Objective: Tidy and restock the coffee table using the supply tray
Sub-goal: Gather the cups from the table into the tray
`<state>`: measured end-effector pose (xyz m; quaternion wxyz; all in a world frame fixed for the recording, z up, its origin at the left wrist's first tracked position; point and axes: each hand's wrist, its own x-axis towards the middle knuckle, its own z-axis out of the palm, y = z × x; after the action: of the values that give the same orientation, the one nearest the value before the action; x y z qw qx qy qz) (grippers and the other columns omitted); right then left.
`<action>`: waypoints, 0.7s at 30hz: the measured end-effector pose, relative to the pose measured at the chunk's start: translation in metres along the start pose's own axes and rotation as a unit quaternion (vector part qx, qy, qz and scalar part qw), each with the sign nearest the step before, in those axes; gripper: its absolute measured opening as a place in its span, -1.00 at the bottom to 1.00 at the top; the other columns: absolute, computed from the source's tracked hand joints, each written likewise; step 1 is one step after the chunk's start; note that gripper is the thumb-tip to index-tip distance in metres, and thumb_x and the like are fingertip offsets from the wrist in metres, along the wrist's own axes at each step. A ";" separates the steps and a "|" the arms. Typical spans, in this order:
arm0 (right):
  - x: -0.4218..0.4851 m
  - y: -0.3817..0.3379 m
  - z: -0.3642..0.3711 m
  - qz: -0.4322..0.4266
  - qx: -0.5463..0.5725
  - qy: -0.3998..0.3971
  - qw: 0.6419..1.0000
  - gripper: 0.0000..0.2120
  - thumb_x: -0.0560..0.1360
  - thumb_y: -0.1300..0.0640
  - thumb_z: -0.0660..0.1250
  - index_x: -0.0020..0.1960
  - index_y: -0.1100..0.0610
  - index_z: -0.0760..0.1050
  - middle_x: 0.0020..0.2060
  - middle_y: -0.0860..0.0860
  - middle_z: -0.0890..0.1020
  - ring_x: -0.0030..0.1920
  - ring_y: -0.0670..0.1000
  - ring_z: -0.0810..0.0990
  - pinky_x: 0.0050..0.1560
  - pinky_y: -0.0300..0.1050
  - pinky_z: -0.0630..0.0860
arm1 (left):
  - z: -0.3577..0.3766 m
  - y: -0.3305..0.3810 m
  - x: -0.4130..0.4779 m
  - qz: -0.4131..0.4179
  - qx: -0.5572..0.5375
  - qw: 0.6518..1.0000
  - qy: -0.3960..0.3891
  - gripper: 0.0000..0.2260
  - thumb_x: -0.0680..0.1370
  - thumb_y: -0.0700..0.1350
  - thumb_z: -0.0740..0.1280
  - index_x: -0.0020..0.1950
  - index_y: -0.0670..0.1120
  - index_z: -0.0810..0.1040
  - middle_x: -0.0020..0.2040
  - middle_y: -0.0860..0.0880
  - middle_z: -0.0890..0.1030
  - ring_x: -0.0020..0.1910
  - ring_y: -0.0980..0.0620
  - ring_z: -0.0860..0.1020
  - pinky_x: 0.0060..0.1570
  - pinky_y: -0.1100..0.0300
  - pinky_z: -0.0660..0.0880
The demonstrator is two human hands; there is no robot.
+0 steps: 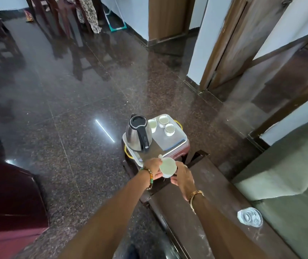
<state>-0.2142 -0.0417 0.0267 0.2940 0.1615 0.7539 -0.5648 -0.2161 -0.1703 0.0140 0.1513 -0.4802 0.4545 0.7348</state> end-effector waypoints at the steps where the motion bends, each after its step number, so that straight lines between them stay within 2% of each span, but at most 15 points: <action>1: 0.007 -0.005 0.005 0.000 0.005 0.001 1.000 -0.67 0.60 -0.12 0.16 0.10 0.04 0.59 0.03 0.13 0.66 0.08 0.18 0.65 0.15 0.10 0.63 | -0.002 0.008 0.006 0.001 -0.008 1.000 -0.002 -0.69 0.60 -0.21 0.25 0.35 -0.18 0.45 0.31 -0.22 0.51 0.29 -0.15 0.50 0.08 0.05 0.49; 5: 0.032 -0.016 0.016 0.005 0.018 0.004 1.000 -0.72 0.60 -0.10 0.16 0.01 0.02 0.58 0.00 0.14 0.65 0.11 0.25 0.64 0.17 0.14 0.62 | -0.007 0.024 0.030 -0.005 -0.030 0.999 -0.013 -0.66 0.61 -0.28 0.22 0.40 -0.19 0.42 0.37 -0.21 0.45 0.36 -0.17 0.44 0.26 0.00 0.44; 10: 0.075 -0.015 0.021 0.019 0.032 -0.017 0.999 -0.70 0.61 -0.09 0.14 0.05 0.04 0.57 0.06 0.16 0.63 0.16 0.24 0.60 0.20 0.14 0.59 | 0.000 0.034 0.067 0.014 0.038 0.999 -0.026 -0.63 0.60 -0.30 0.19 0.41 -0.21 0.39 0.39 -0.24 0.43 0.36 -0.23 0.43 0.27 -0.05 0.44; 11: 0.087 -0.017 0.021 0.020 0.037 -0.022 0.999 -0.71 0.61 -0.08 0.14 0.03 0.04 0.58 0.04 0.15 0.63 0.16 0.23 0.60 0.20 0.13 0.59 | 0.003 0.038 0.075 0.017 0.043 0.999 -0.027 -0.63 0.60 -0.30 0.19 0.42 -0.22 0.37 0.38 -0.24 0.44 0.34 -0.22 0.44 0.28 -0.05 0.42; 14: 0.120 -0.023 0.021 0.037 0.054 -0.025 0.998 -0.75 0.61 -0.05 0.16 0.01 0.00 0.58 0.01 0.09 0.63 0.16 0.20 0.60 0.13 0.06 0.59 | 0.012 0.048 0.101 0.017 0.049 0.998 -0.021 -0.63 0.60 -0.26 0.19 0.42 -0.22 0.38 0.30 -0.22 0.48 0.13 -0.11 0.47 0.27 -0.06 0.43; 16: 0.141 -0.027 0.019 0.049 0.063 -0.025 0.996 -0.73 0.61 -0.07 0.18 0.12 0.04 0.57 0.08 0.12 0.61 0.17 0.18 0.60 0.06 -0.01 0.60 | 0.023 0.056 0.115 0.011 0.045 0.999 -0.007 -0.66 0.61 -0.12 0.21 0.38 -0.18 0.43 0.21 -0.17 0.52 0.08 -0.10 0.48 0.16 -0.06 0.52; 18: 0.157 -0.033 0.018 0.052 0.069 -0.027 0.996 -0.69 0.60 -0.08 0.20 0.17 0.08 0.55 0.14 0.16 0.60 0.18 0.17 0.60 0.05 -0.03 0.60 | 0.034 0.066 0.123 -0.002 0.025 0.999 0.026 -0.64 0.59 0.11 0.19 0.23 -0.11 0.52 0.15 -0.13 0.56 0.07 -0.11 0.55 -0.08 0.02 0.59; 19: 0.167 -0.037 0.018 0.050 0.066 -0.029 0.996 -0.68 0.58 -0.08 0.21 0.16 0.10 0.55 0.15 0.17 0.60 0.19 0.18 0.59 0.08 0.00 0.60 | 0.039 0.071 0.130 -0.003 0.019 0.999 0.038 -0.58 0.57 0.20 0.15 0.19 -0.09 0.52 0.15 -0.14 0.58 0.09 -0.12 0.56 -0.09 0.02 0.60; 21: 0.185 -0.043 0.018 0.047 0.056 -0.027 0.997 -0.68 0.52 -0.08 0.23 0.11 0.11 0.55 0.17 0.21 0.59 0.20 0.21 0.58 0.18 0.10 0.59 | 0.049 0.080 0.144 -0.001 0.009 0.999 0.050 -0.41 0.53 0.35 0.07 0.27 -0.06 0.50 0.20 -0.15 0.57 0.15 -0.16 0.56 0.05 -0.09 0.59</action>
<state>-0.3781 -0.0883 -0.0602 0.3307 0.1979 0.7047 -0.5957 -0.3680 -0.2044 -0.0596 0.1333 -0.5152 0.4678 0.7057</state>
